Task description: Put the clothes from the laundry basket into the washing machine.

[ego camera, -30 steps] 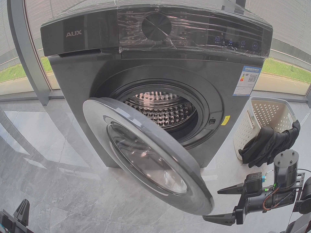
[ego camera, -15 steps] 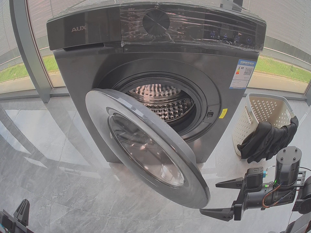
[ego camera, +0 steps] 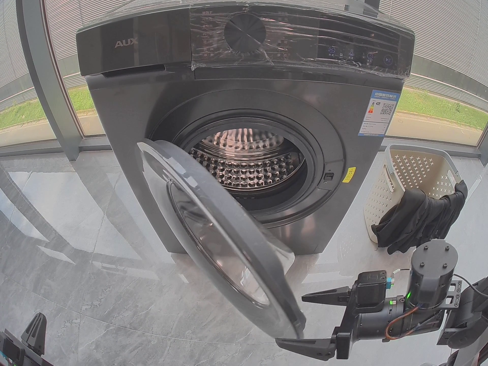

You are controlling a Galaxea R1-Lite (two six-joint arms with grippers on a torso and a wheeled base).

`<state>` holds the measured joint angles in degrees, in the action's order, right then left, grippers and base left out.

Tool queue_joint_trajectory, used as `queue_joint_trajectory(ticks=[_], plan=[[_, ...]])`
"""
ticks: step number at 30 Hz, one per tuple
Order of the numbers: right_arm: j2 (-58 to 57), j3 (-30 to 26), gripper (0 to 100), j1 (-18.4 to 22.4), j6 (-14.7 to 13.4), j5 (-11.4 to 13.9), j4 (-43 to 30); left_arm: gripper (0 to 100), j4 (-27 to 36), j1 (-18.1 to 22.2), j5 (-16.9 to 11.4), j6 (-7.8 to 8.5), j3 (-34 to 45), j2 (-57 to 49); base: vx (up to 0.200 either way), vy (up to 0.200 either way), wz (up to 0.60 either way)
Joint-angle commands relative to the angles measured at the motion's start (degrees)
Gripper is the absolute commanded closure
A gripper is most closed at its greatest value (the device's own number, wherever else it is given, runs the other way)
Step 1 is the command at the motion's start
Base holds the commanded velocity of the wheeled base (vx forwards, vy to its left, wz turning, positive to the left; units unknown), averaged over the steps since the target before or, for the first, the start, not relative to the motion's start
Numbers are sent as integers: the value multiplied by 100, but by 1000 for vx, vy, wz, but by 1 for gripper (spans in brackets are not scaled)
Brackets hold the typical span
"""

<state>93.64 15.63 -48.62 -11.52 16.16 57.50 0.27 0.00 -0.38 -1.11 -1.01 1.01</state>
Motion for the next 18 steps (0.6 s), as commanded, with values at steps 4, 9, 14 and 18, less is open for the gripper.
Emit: queue_joint_trajectory(ticks=[4,9,14,18], plan=[[-618,-218,0,-87,-70,1,-46,100,0,0,3,-3,92,-92,0,0,0],[-1242,-192,0,80,-412,1,-64,100,0,0,3,-3,92,-92,0,0,0],[-557,54,0,1117,-535,-368,7,100,0,0,-6,5,92,-92,0,0,0],[348,380,0,1416,-500,-694,77,100,0,0,-6,-3,92,-92,0,0,0]])
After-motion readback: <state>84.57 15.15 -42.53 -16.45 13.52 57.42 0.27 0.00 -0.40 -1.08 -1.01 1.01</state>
